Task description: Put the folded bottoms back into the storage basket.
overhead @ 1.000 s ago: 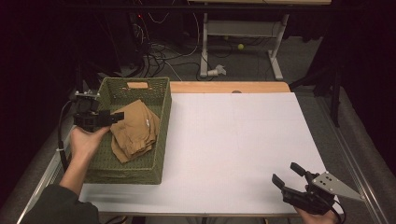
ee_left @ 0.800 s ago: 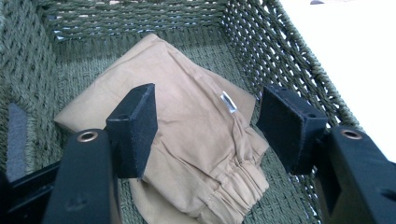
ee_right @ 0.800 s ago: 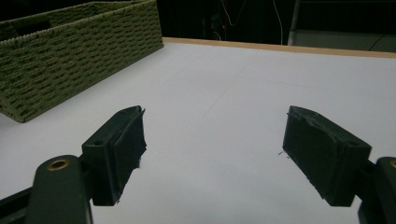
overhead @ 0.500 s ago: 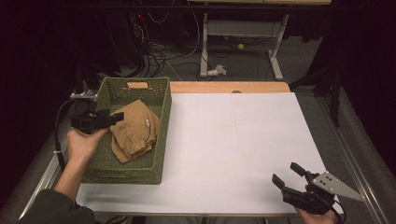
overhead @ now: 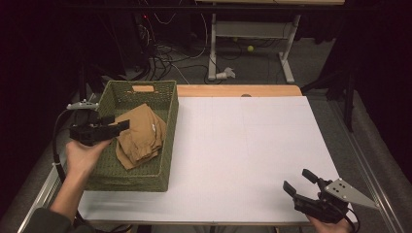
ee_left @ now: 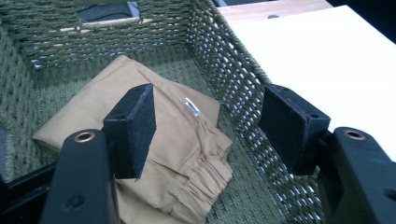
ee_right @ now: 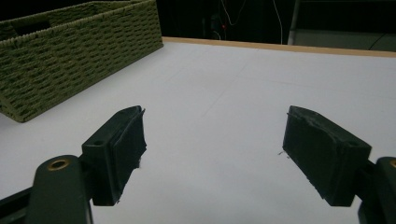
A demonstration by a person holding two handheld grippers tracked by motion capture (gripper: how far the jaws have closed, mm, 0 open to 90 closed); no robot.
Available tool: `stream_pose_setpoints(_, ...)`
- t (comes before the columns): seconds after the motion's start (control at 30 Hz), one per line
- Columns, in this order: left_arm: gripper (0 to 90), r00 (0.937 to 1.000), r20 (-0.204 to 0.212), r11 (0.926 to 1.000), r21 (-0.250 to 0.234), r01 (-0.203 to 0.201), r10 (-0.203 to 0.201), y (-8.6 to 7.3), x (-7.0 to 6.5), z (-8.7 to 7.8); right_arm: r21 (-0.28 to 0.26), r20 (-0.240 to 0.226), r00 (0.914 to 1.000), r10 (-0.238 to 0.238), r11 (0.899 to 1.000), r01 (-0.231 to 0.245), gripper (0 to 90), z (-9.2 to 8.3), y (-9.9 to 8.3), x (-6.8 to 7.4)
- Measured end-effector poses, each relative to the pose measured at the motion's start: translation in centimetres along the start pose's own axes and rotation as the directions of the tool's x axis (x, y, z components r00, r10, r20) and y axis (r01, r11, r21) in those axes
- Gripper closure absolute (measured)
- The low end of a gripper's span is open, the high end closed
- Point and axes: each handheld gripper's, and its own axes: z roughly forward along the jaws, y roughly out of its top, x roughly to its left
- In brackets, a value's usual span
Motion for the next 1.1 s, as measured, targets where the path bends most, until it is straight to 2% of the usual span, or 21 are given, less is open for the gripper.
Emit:
stream_pose_setpoints(0.27,34.9,0.9995,0.018,0.9996,-0.012,-0.025,0.026,-0.6,-0.6,-0.7,0.0,0.0,1.0,0.0,1.0,0.0,21.8,0.0,0.0,0.0)
stream_pose_setpoints(0.7,34.9,0.9995,0.024,0.9991,-0.038,-0.018,0.019,-2.0,-0.4,-1.8,-0.001,0.001,1.0,-0.001,1.0,0.001,21.8,0.0,0.0,0.0)
stream_pose_setpoints(1.1,34.9,0.9989,0.027,0.9982,-0.048,-0.037,0.038,-2.9,-0.7,-2.7,0.0,0.001,1.0,-0.001,1.0,0.001,21.8,0.0,0.0,0.0)
